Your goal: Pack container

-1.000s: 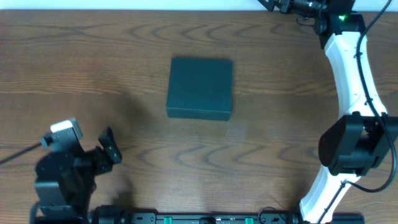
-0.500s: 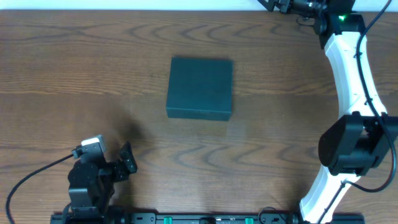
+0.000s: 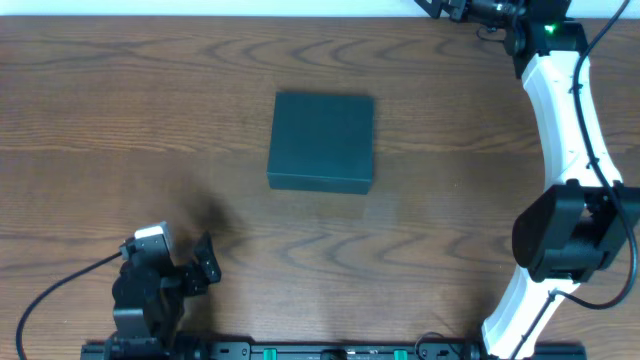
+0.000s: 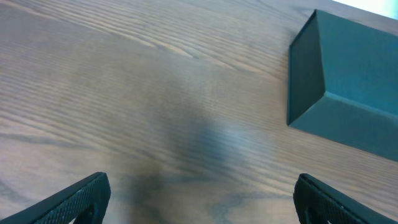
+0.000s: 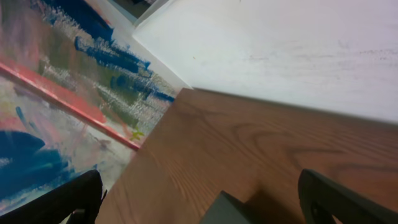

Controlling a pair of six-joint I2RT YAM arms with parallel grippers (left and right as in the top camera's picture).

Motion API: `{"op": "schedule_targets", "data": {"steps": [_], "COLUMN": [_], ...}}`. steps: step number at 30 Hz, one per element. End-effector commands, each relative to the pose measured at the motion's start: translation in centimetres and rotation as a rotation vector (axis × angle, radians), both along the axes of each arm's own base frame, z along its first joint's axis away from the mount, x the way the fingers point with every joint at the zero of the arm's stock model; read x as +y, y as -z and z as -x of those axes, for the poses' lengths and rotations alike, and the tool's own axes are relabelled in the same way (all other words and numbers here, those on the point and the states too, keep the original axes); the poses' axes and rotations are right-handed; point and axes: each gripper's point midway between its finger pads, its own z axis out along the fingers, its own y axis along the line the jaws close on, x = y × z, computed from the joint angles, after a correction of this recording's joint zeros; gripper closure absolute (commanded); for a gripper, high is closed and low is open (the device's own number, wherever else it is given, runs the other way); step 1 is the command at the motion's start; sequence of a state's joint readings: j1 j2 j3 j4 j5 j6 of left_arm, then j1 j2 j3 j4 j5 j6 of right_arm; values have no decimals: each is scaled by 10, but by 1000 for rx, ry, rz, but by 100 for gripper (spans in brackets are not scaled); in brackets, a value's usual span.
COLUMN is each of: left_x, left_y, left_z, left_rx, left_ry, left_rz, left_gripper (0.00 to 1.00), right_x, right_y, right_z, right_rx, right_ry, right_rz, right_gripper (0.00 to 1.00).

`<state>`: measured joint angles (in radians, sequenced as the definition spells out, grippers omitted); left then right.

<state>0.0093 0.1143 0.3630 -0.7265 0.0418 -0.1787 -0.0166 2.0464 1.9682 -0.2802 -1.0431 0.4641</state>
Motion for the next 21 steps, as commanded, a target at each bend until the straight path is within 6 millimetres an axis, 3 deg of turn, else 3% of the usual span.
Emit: {"op": "schedule_targets", "data": {"steps": [1,14,21], "left_x": [8,17,12], "left_y": [6,41,54], "left_z": [3,4,-6], "left_rx": [-26,35,17], "left_ry": [-29,-75,-32], "left_rz": [-40,-72,-84], "left_gripper": [5,5,5], "right_x": [4,4,4], "right_y": [-18,-18,-18], "right_z": [8,8,8], "right_rx": [-32,-32,-32], "right_ry": [-15,-16,-16], "right_rz": [-5,-5,-5], "right_gripper": [1,1,1]}}
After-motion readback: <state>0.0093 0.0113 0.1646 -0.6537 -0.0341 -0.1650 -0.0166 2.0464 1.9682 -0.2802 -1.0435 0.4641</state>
